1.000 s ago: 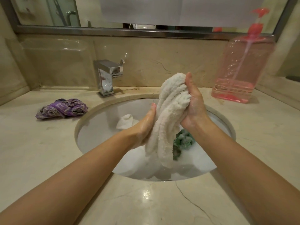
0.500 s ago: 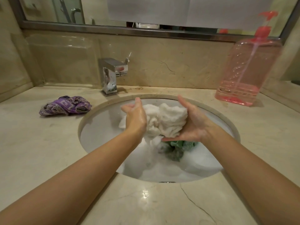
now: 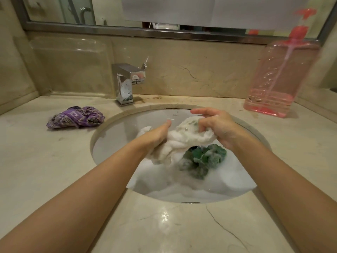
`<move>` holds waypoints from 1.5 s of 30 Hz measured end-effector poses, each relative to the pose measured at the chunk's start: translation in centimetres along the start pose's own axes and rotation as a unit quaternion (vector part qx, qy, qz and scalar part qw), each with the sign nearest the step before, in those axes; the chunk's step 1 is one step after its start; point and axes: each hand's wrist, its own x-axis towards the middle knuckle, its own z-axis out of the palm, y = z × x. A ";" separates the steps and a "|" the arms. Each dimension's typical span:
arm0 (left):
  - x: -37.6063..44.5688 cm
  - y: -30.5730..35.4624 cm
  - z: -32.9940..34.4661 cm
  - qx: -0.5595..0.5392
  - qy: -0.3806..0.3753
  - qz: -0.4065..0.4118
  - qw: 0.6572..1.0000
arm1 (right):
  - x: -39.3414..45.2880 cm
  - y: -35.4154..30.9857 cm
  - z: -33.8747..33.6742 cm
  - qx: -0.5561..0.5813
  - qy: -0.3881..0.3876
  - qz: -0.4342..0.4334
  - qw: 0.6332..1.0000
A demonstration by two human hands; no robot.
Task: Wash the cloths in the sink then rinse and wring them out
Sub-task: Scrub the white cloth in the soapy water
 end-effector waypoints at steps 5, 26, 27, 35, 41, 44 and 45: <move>-0.1 0.2 0.3 -0.087 0.032 -0.040 0.995 | -0.8 -0.6 0.7 -0.131 0.125 -0.037 0.983; -7.5 2.7 1.2 -0.243 0.007 0.062 0.968 | -1.9 -0.7 7.8 -0.289 0.271 -0.283 0.873; -7.4 2.8 1.1 -0.282 -0.005 0.058 0.958 | -2.7 -0.6 8.3 -0.292 0.275 -0.327 0.855; -8.6 3.0 1.6 -0.257 -0.060 0.056 0.963 | -3.0 -0.3 7.3 -0.289 0.261 -0.293 0.873; -9.3 3.4 1.7 -0.249 -0.110 0.059 0.961 | 0.3 0.3 4.3 -0.140 0.190 -0.066 0.970; -9.7 3.6 2.5 -0.252 -0.107 0.081 0.958 | 1.9 2.1 2.6 -0.051 0.182 0.072 0.979; -9.8 3.7 2.3 -0.266 -0.099 0.071 0.956 | 2.0 2.6 2.4 -0.048 0.187 0.082 0.978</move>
